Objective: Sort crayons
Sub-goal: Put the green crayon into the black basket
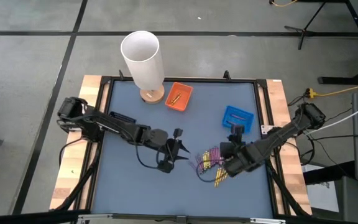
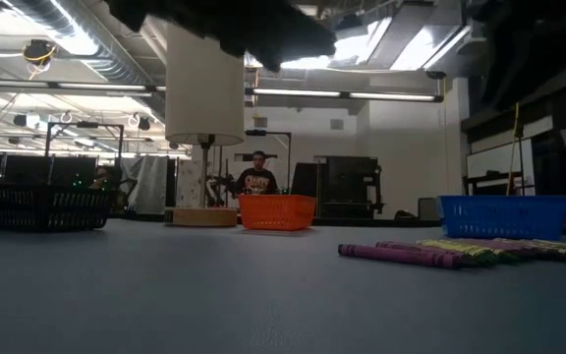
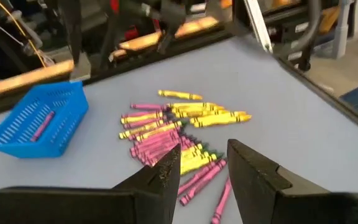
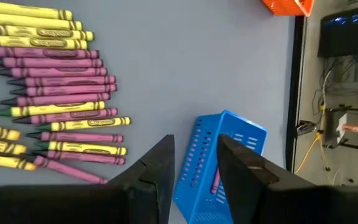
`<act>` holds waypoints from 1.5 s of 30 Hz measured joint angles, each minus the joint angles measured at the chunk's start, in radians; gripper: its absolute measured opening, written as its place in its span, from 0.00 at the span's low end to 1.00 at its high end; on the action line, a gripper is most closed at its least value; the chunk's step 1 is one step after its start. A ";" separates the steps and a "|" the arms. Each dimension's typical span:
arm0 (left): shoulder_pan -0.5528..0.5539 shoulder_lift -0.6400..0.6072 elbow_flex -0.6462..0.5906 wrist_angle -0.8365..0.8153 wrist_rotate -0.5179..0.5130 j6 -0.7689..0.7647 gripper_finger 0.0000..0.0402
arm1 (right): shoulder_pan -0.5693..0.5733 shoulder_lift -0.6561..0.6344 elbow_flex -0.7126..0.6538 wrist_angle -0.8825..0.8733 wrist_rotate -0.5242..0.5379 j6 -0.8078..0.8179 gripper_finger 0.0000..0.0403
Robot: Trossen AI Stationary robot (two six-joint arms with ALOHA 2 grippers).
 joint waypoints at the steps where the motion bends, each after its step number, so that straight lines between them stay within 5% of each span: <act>1: 0.001 0.016 0.000 0.016 0.000 0.000 0.29 | 0.017 0.000 0.000 -0.007 0.008 0.027 0.30; 6: 0.004 0.083 0.000 0.085 -0.001 0.000 0.29 | 0.082 -0.003 -0.012 -0.038 0.041 0.144 0.30; 15: 0.050 0.199 0.010 0.457 0.038 0.000 0.29 | 0.111 -0.073 -0.157 -0.039 0.050 0.349 0.30; 31: 0.142 0.409 0.386 0.041 0.246 0.056 0.29 | 0.110 -0.289 -0.235 -0.046 0.066 0.348 0.30; 45: 0.200 0.556 0.426 0.014 0.369 0.124 0.29 | 0.110 -0.430 -0.235 -0.040 0.170 0.346 0.30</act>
